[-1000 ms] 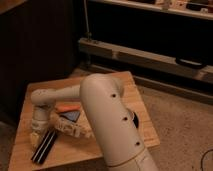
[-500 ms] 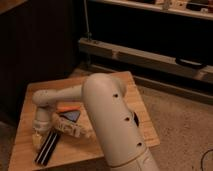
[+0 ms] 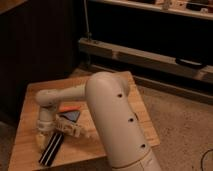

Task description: Push the eraser across the table

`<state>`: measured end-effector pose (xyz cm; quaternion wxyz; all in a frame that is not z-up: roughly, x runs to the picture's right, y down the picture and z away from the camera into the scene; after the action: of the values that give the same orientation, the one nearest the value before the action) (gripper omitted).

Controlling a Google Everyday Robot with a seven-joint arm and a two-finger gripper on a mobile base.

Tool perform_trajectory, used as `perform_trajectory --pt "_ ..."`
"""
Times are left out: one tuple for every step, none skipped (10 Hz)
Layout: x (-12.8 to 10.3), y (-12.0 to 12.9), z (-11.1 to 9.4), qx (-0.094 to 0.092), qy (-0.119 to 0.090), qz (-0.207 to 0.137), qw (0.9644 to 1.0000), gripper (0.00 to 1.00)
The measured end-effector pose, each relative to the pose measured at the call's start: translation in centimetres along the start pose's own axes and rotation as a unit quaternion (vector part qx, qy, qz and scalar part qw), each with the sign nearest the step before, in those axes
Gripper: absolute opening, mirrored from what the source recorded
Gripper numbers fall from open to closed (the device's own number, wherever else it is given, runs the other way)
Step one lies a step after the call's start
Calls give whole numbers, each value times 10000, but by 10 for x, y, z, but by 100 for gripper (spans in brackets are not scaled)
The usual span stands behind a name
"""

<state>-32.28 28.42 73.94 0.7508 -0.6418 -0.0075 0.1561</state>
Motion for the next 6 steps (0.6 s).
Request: perform_trajectory --pt "2 0 0 -2 20 19 10000 2" --pt "5 0 0 -5 59 48 10000 2" --pt "7 0 1 -7 103 72 9999 2" --pt "12 0 1 -12 171 111 9998 2" --pt "15 0 1 -14 210 134 9997 2" --pt "19 1 1 -18 249 163 9996 2"
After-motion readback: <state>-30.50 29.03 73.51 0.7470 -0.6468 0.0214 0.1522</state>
